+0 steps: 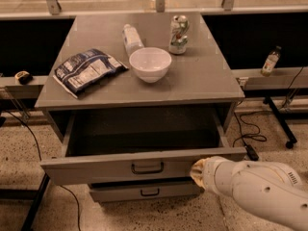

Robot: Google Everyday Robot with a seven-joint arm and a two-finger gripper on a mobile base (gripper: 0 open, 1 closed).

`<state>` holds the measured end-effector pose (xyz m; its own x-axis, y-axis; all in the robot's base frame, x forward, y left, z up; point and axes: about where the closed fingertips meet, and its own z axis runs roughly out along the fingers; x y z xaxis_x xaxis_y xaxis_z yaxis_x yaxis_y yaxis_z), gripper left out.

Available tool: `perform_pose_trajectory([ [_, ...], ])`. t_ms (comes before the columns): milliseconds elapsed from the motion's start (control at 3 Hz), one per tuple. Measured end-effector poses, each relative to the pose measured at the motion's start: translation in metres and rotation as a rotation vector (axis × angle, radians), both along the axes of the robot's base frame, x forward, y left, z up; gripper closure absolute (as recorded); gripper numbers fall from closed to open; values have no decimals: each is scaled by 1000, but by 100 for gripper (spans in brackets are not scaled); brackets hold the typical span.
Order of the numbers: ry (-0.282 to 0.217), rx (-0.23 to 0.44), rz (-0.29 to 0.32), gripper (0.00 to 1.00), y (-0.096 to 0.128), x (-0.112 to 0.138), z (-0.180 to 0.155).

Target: Close top drawer

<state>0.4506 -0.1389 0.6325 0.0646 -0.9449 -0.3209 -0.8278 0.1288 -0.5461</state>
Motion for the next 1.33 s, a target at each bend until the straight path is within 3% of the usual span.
perform_pose_trajectory([
  [333, 25, 2, 37, 100, 8, 24, -19],
  [1333, 51, 60, 64, 100, 16, 43, -16],
])
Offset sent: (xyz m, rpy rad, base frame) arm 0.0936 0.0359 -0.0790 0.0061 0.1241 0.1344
